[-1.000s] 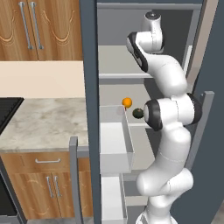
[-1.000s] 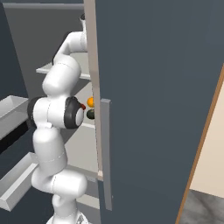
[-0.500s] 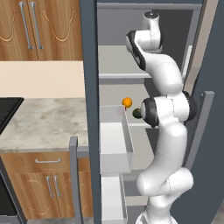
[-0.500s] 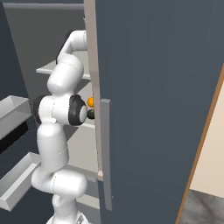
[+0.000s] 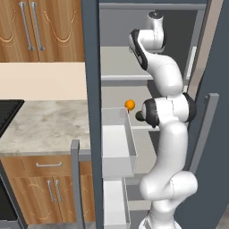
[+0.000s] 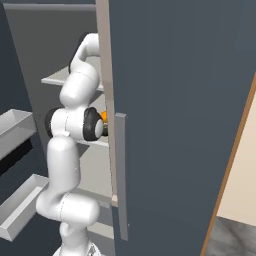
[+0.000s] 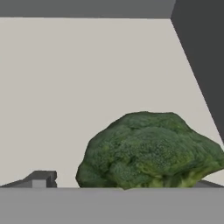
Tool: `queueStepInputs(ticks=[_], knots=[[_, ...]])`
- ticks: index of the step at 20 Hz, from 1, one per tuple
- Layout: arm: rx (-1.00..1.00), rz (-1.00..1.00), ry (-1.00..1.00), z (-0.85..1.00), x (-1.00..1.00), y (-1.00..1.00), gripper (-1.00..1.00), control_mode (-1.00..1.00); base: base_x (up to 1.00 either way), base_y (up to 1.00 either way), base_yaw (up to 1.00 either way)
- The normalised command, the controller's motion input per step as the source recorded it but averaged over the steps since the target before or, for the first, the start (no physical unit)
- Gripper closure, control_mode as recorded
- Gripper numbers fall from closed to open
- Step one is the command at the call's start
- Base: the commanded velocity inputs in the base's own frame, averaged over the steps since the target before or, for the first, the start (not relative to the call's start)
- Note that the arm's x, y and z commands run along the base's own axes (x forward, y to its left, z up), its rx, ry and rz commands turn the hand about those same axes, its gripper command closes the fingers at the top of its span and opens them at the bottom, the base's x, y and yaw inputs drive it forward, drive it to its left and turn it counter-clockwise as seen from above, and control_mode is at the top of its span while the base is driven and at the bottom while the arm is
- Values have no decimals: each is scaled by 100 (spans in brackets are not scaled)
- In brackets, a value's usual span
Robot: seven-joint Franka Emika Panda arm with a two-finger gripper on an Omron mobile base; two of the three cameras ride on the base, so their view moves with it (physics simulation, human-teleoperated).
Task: Take the broccoli and orange from the highest rack and move them to the second highest rack where the bell pepper and squash are located, to maximize freezer space. Close the freezer door after rearranging.
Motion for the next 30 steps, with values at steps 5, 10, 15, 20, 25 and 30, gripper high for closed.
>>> queueStepInputs(ticks=[5,10,15,20,25,30], knots=[[0,4,0,-32,22,0,100,-100,0,0,0],[0,2,0,-32,10,0,100,-100,0,0,0],[0,3,-17,-18,-4,6,100,-100,0,0,0],[0,13,-45,-16,-21,22,100,-100,0,0,0],[0,11,-20,-13,-29,28,100,-100,0,0,0],[0,0,0,2,-53,25,100,-100,0,0,0]])
